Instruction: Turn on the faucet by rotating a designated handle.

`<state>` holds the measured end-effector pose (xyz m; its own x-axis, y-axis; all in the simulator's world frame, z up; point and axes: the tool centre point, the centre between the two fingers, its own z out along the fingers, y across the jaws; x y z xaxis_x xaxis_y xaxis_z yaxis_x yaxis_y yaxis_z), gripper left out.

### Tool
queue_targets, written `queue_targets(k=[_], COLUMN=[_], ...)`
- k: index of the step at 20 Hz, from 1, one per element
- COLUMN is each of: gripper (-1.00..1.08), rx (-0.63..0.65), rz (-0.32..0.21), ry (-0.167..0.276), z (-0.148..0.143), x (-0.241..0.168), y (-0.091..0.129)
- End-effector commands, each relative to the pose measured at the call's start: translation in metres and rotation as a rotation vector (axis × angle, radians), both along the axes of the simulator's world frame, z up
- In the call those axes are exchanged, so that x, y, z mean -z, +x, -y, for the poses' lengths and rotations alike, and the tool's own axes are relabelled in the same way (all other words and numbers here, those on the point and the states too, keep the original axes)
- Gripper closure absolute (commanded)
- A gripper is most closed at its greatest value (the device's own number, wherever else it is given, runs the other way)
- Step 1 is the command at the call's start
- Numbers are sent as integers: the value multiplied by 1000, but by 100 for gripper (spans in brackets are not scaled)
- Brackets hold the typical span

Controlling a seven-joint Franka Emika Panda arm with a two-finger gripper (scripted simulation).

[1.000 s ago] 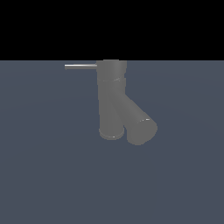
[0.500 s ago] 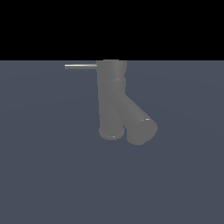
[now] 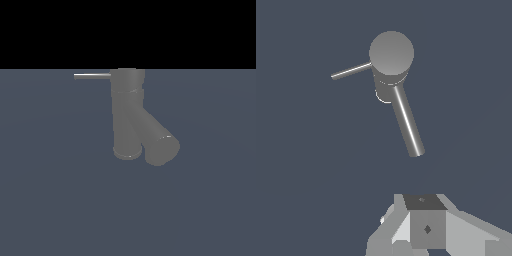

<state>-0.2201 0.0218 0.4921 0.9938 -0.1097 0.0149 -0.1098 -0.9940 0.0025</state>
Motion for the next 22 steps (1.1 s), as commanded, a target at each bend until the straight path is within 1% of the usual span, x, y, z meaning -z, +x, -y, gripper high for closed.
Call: queue_targets(k=[1, 22], gripper=[108, 108], rx=[49, 512], rz=[0, 4], ry=[-3, -17], z=[-3, -35], x=[5, 67], y=[11, 110])
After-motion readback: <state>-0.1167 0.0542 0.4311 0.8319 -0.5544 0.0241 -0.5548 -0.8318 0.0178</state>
